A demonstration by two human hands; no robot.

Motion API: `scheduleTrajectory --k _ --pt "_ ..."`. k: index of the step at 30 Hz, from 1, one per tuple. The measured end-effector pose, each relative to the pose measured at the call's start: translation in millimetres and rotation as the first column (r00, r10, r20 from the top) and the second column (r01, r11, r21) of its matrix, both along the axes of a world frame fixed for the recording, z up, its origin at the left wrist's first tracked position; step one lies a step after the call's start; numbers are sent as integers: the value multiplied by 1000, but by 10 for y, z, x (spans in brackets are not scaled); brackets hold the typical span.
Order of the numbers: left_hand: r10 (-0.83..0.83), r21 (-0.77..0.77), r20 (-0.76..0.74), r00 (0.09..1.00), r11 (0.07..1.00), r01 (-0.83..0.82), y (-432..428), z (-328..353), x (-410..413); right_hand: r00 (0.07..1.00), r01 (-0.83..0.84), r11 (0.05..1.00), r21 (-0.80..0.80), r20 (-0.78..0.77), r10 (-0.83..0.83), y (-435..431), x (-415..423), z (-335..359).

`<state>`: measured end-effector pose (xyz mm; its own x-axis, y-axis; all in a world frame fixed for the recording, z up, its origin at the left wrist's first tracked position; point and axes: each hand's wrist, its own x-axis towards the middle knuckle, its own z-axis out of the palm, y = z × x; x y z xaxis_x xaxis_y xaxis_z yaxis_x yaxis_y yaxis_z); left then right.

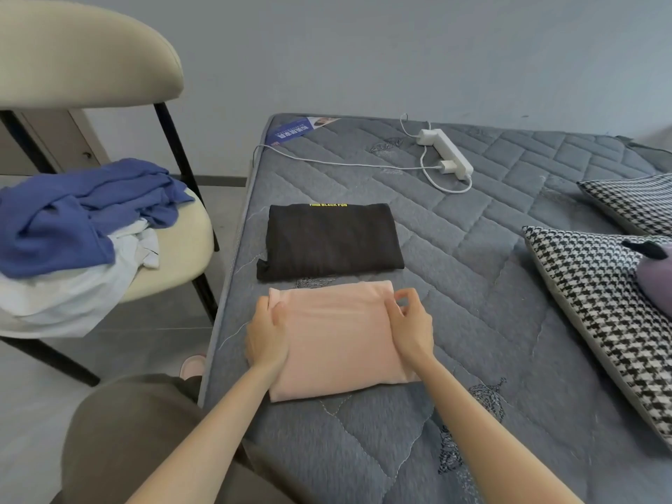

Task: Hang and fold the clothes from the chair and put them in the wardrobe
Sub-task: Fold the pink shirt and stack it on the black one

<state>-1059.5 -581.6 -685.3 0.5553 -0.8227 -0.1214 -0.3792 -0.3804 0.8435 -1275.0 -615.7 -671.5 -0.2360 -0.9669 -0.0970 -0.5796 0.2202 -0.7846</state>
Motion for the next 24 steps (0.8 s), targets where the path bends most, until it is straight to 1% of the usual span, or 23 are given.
scheduleTrajectory --k 2,3,4,5,6,7,8,9,10,12,13,15,17,20,22,24 --pt "58 57 4 998 997 -58 4 30 -7 992 52 998 -28 -112 -54 4 15 17" --pt "85 72 24 996 994 -87 18 69 -17 981 63 995 -78 -181 -76 12 22 24" --pt "106 49 75 992 993 -110 37 96 -20 963 48 985 -165 -254 -89 19 37 32" --pt "118 -20 173 978 993 -117 65 108 -19 941 -5 966 -257 -329 -82 35 66 31" --pt "117 -103 294 949 991 -90 89 113 -28 917 -94 940 -328 -396 -46 52 117 35" --pt "90 -164 399 913 986 -26 119 126 -62 897 -195 917 -349 -441 23 85 178 58" --pt "36 -193 478 878 979 65 142 145 -118 879 -293 898 -327 -463 119 124 251 98" --pt "-43 -196 525 850 966 170 159 162 -189 845 -388 879 -278 -489 218 167 316 130" --pt "-123 -185 543 830 947 262 175 171 -264 782 -490 842 -224 -540 312 202 369 139" --pt "-271 -99 547 792 919 383 184 116 -378 622 -668 736 -114 -629 466 235 447 71" --pt "-325 -46 549 770 908 416 175 25 -399 561 -707 706 -47 -646 518 225 466 30" --pt "-377 60 582 721 903 424 171 -176 -376 493 -727 685 51 -655 572 188 458 -78" --pt "-375 116 640 671 910 398 173 -265 -321 466 -726 681 90 -665 584 167 426 -162" --pt "-371 172 629 683 923 343 157 -287 -259 465 -675 731 103 -709 530 140 362 -162" --pt "-378 199 579 723 925 325 151 -282 -224 494 -620 778 100 -720 486 121 323 -164" --pt "-374 195 560 739 927 321 162 -278 -185 565 -545 835 75 -704 431 83 272 -199"
